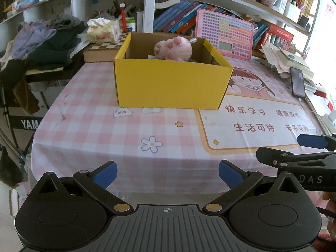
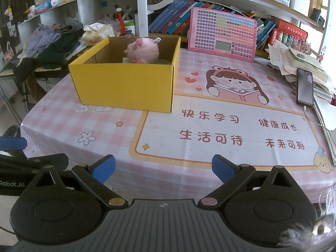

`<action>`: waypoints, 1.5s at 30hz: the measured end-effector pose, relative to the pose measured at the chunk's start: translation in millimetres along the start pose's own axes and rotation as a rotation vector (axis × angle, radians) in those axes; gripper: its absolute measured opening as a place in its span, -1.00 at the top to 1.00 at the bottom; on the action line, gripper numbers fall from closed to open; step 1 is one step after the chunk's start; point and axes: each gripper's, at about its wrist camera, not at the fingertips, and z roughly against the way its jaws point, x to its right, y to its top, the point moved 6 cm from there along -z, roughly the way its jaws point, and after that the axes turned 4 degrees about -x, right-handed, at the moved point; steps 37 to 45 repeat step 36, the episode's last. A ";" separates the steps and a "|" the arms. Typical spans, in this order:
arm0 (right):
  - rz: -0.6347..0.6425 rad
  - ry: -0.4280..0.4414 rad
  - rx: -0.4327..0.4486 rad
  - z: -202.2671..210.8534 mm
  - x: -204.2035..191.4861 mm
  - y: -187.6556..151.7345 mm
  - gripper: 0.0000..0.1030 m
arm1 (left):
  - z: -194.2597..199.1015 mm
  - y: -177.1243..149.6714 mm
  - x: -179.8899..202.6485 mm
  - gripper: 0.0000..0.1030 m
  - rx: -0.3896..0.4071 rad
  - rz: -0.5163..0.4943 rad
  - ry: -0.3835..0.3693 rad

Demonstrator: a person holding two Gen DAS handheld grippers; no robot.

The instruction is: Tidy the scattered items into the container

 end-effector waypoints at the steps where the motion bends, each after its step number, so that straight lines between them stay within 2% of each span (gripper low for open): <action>1: 0.000 0.000 0.000 0.2 -0.1 -0.1 -0.93 | -0.1 0.1 -0.2 -1.00 0.001 -0.001 0.000; 45: -0.004 0.006 -0.017 -6.3 3.9 0.3 -0.93 | -9.7 1.9 1.5 -1.00 -0.032 0.010 -0.007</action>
